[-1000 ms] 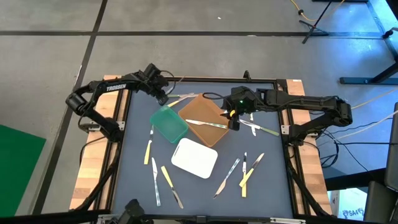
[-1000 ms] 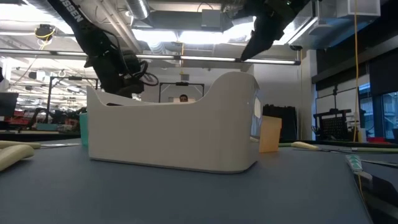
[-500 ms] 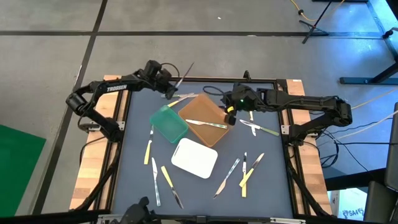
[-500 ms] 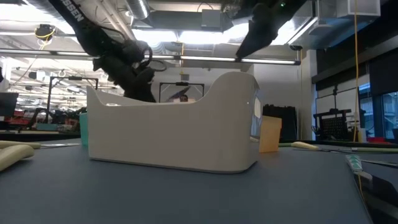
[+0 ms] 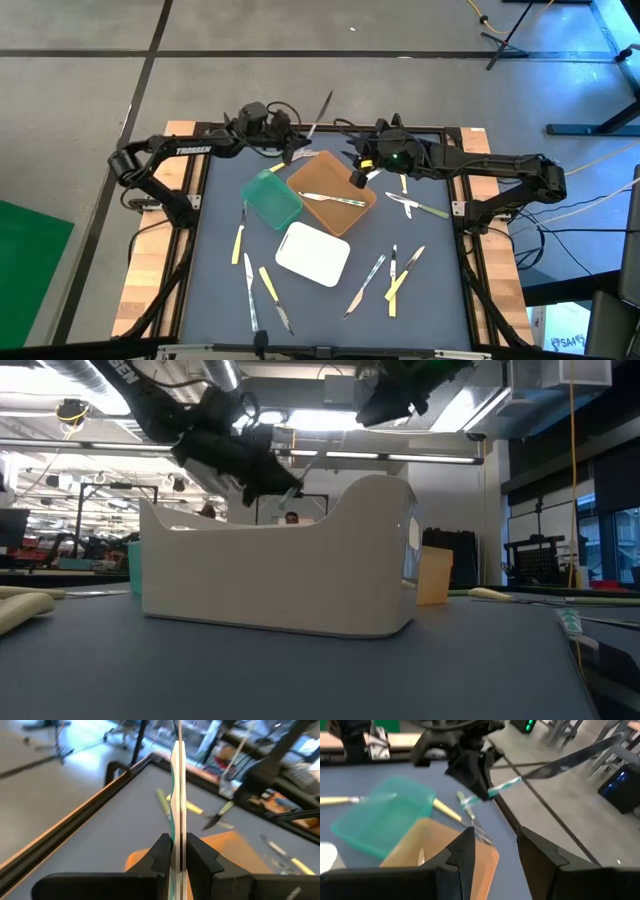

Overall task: Sort silverware by color (type)
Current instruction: Put the blue table knife into the orange bin

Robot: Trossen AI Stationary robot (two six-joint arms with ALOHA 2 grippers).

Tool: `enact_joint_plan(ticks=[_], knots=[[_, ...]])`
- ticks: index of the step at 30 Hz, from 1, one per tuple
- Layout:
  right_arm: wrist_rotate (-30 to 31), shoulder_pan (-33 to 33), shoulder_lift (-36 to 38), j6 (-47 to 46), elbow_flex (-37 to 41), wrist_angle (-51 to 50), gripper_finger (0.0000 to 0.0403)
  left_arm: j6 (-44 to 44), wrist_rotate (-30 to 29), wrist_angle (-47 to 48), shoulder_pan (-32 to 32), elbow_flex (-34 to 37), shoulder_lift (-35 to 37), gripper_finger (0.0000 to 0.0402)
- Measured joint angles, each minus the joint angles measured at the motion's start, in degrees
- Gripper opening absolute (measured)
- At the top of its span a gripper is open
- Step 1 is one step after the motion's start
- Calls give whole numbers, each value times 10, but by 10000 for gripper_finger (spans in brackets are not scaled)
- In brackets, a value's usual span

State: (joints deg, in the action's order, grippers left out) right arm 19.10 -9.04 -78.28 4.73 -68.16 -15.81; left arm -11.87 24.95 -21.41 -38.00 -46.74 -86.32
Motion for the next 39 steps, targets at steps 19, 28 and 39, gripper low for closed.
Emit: enact_joint_plan(ticks=[19,28,39], knots=[[-81,0,0,16,0,75,136,30,-2,-249,127,0,0,34],[-168,0,0,16,0,135,136,79,-2,-276,170,0,0,34],[-262,0,0,16,0,173,136,120,-19,-289,208,0,0,34]])
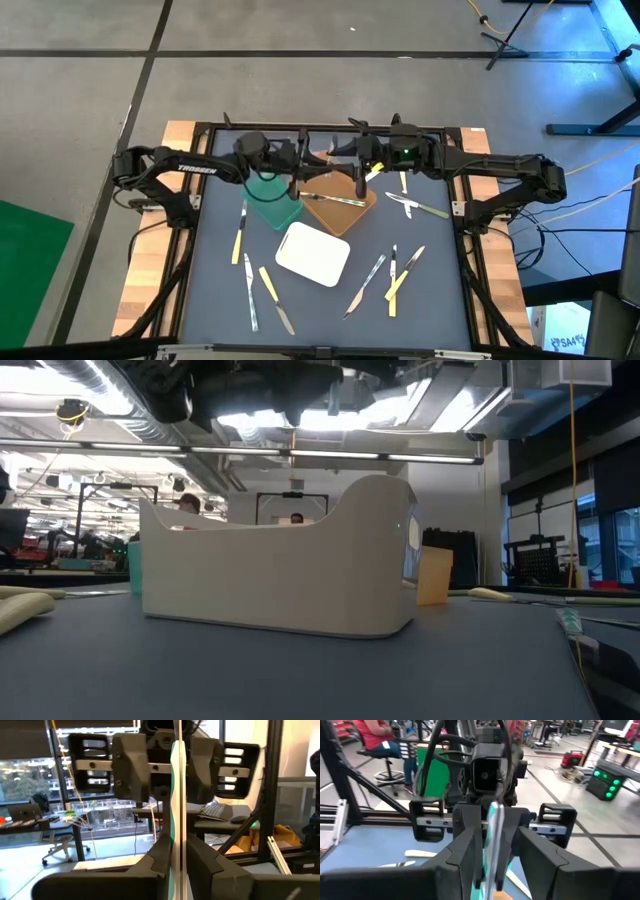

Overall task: Sort silverware by color (type)
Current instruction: Put the blue table knife into the orange bin

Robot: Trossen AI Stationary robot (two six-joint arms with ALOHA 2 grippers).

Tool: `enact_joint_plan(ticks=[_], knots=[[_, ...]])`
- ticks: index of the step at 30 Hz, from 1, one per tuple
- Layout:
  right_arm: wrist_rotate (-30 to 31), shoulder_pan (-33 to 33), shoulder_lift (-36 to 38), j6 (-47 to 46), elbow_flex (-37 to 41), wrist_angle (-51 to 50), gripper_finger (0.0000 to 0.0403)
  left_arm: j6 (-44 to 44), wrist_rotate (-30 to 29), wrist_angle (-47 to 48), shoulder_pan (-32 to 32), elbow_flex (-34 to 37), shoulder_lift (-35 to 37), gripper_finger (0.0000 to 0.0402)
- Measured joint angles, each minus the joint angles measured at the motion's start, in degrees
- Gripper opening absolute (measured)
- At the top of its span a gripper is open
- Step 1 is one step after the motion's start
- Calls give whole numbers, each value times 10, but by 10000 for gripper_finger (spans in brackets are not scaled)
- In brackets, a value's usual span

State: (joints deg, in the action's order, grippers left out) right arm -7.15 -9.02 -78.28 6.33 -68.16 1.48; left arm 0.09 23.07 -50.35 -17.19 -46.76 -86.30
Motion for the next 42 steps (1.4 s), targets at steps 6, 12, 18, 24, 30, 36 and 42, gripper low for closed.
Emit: enact_joint_plan(ticks=[6,12,18,24,30,36,42], knots=[[-1,0,0,0,0,2,136,18,-17,1,10,0,0,34],[-18,0,0,4,0,2,132,20,-30,1,12,0,0,34],[-30,0,0,16,0,2,84,20,-30,2,12,0,0,34],[-30,0,0,16,0,2,23,21,-30,2,12,0,0,34],[-30,0,0,15,0,2,12,22,-30,2,12,0,0,42],[-30,0,0,15,0,2,4,21,-32,2,12,0,0,47],[-24,0,0,15,0,-4,3,14,-50,9,12,0,0,52]])
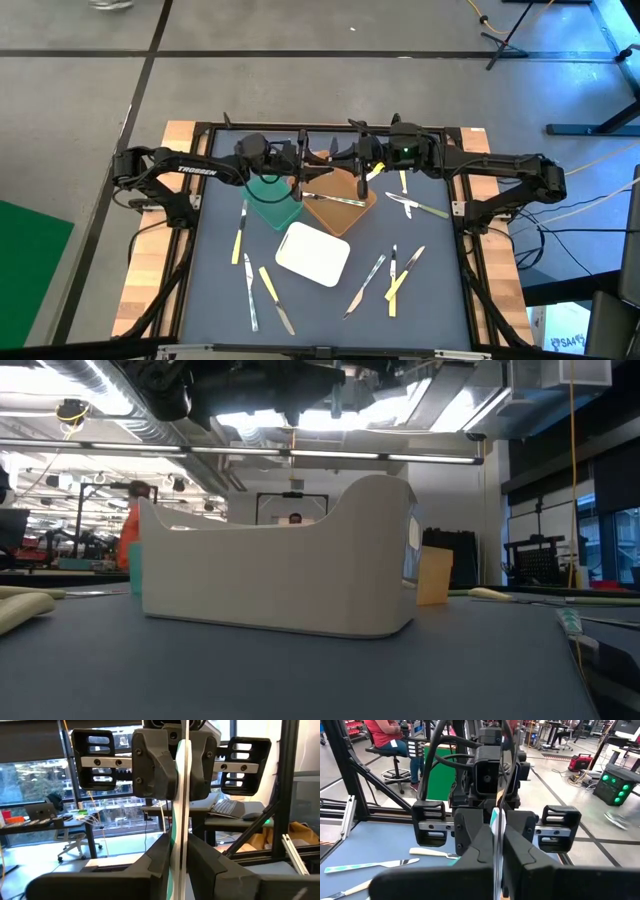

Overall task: Sort silverware by color (type)
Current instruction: Put the blue table knife into the orange bin

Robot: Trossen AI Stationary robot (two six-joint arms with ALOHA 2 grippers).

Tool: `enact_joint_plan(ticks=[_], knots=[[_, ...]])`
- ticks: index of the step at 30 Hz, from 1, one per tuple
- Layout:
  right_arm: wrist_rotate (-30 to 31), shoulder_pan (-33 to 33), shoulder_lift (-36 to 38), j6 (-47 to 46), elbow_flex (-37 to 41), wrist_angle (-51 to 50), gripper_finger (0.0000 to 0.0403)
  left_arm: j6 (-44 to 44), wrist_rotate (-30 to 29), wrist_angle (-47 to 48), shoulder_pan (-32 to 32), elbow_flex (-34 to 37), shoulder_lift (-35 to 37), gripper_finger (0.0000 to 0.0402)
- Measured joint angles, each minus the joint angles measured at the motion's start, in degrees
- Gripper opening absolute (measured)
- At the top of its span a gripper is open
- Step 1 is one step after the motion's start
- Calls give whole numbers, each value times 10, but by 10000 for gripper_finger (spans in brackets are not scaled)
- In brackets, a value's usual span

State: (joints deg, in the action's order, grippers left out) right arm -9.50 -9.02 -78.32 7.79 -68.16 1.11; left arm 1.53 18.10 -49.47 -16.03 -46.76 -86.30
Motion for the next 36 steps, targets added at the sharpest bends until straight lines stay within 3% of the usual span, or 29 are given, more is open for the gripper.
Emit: enact_joint_plan(ticks=[14,18,28,36], knots=[[0,0,0,-22,0,-40,1,-14,-7,69,0,0,0,135],[6,0,0,-34,0,-59,1,-14,-15,127,-1,0,0,138],[96,-3,-7,-37,0,-155,1,-14,-25,279,-1,0,0,139],[80,-37,-78,-74,0,-190,1,-13,-24,346,0,0,0,139]])
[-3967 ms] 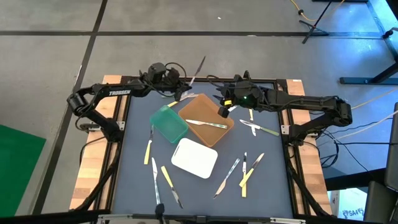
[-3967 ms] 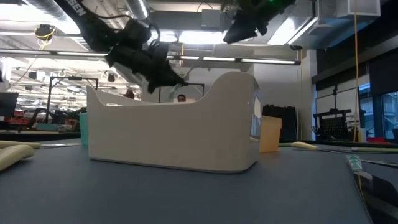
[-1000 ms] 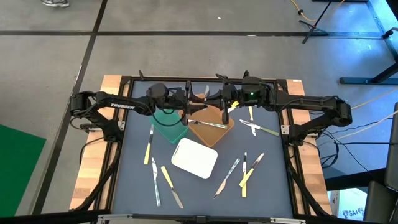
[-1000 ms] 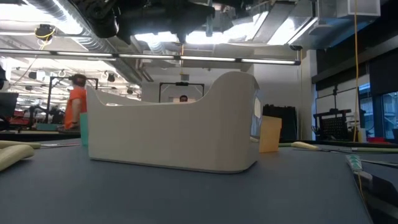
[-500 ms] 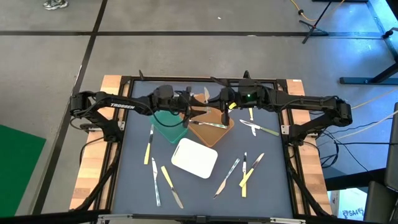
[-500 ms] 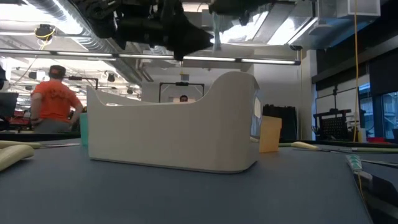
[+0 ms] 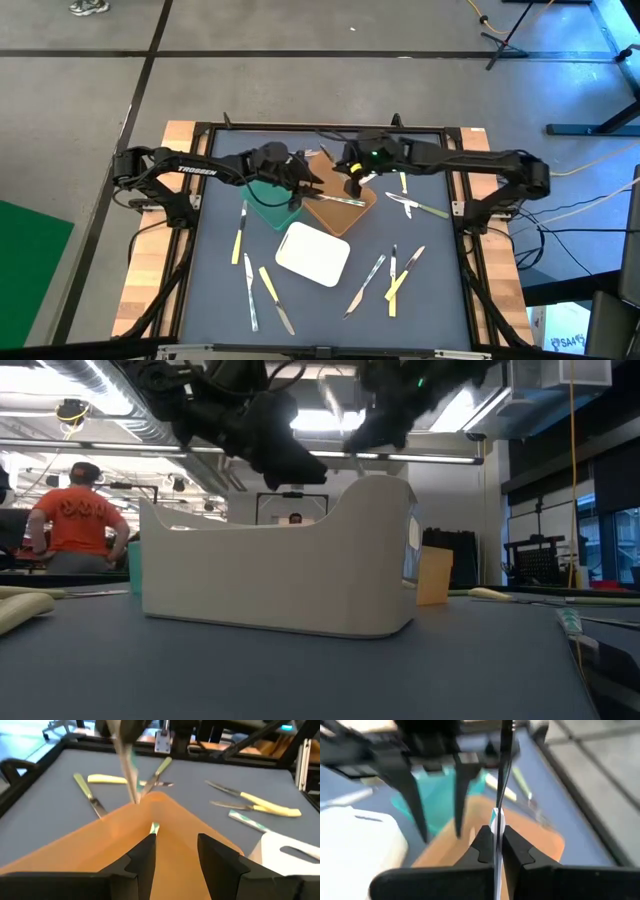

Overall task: Sort silverware by color (type)
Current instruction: Put the blue table knife into the orange bin

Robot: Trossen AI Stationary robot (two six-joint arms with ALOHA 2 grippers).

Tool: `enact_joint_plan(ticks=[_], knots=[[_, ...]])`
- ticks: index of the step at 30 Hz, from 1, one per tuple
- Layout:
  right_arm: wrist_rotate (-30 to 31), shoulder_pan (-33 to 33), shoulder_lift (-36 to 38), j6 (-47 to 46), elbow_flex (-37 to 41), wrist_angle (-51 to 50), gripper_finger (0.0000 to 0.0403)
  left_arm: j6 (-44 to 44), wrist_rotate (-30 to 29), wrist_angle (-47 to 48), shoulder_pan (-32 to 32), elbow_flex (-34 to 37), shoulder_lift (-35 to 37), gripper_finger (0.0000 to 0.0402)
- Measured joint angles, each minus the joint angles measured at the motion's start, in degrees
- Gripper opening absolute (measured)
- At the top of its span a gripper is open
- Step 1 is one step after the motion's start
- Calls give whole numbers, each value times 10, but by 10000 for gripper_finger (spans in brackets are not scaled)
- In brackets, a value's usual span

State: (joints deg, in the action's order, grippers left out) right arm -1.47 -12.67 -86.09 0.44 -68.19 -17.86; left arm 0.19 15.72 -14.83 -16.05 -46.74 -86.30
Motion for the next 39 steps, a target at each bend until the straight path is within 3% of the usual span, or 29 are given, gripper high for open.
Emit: enact_joint_plan(ticks=[7,16,26,33,39], knots=[[-70,-18,-72,-2,0,-18,1,0,7,29,0,0,0,139],[-71,-21,-115,-4,0,-79,1,3,29,108,0,0,47,139],[-72,-21,-149,-2,0,-89,1,5,27,257,0,0,162,139],[-72,-21,-173,-2,0,-81,1,5,-38,338,0,0,240,139],[-71,-21,-203,-1,0,-58,1,5,-81,348,0,0,278,139]])
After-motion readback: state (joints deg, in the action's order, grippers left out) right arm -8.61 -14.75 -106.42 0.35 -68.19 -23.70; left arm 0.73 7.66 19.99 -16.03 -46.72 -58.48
